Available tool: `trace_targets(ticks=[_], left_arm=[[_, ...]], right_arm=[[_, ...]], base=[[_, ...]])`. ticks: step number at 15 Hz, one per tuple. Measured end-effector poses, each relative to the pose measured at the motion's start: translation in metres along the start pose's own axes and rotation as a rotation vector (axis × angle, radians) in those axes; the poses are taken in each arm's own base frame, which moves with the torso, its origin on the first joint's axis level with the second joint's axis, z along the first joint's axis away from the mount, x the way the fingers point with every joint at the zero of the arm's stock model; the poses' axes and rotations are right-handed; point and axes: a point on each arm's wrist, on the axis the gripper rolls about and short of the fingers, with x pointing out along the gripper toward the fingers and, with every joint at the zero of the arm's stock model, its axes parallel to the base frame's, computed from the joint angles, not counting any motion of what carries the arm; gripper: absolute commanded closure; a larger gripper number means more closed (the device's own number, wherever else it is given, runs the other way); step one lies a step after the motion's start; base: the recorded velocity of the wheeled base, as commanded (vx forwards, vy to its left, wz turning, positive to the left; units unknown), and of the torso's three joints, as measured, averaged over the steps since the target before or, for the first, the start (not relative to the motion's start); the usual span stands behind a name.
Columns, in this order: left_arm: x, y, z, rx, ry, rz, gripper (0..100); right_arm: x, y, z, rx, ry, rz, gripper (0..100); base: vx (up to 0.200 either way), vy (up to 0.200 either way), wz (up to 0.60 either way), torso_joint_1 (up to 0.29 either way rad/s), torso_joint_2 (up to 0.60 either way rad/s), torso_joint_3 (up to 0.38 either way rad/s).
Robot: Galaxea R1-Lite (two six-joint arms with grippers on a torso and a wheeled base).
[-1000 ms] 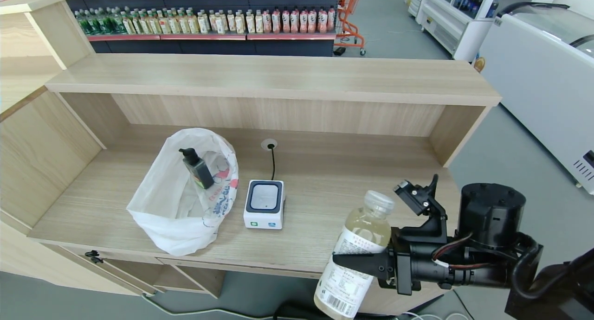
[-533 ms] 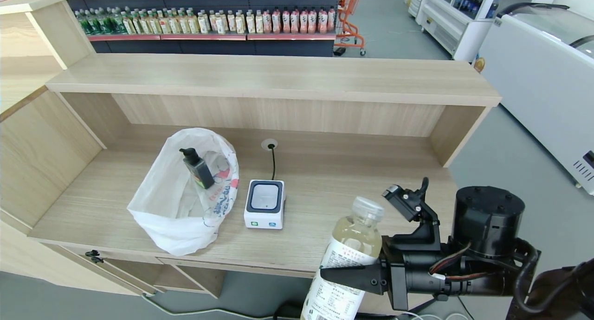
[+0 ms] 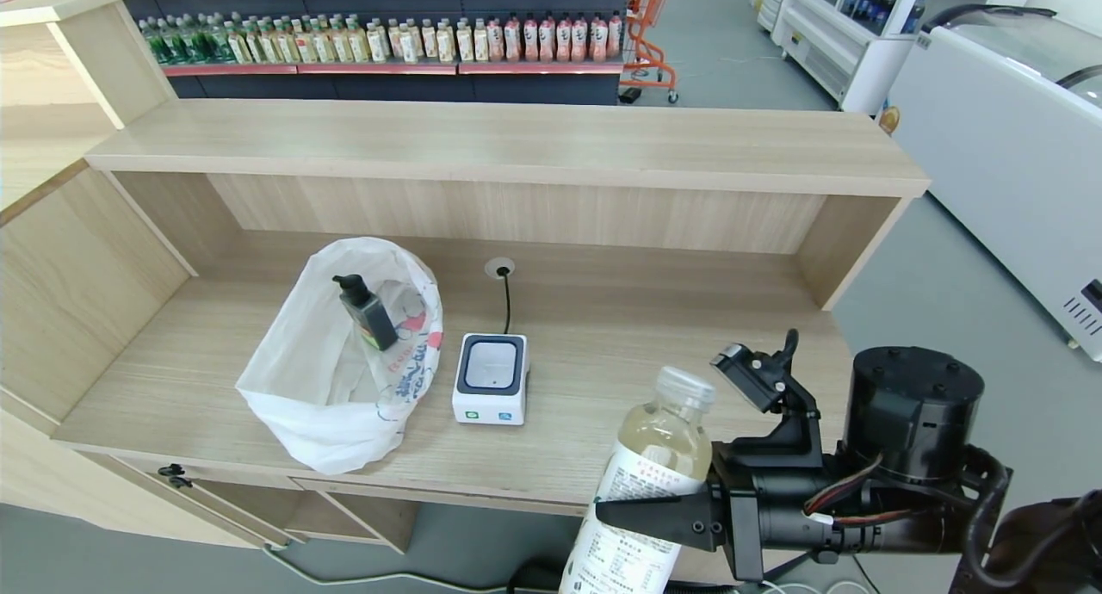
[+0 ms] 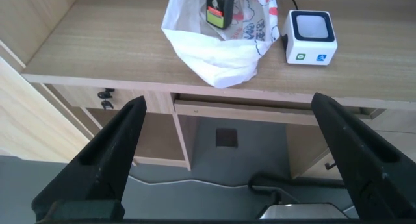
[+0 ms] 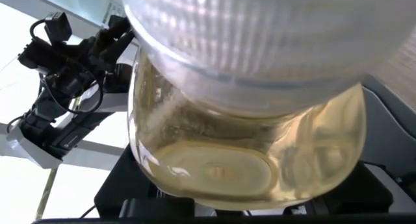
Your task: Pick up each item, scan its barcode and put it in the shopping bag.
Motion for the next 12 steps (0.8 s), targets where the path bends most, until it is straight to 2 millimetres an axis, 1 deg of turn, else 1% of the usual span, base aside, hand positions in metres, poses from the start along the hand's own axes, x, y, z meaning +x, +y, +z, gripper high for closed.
trace_targets(ticks=[12], left_arm=[[0.0,0.0,0.0,0.0,0.0,0.0,0]], right_arm=[[-0.0009,0.0005,-0.0097,0.03,0.029,-0.004,100]], base=[[0.0,0.0,0.0,0.0,0.0,0.0]])
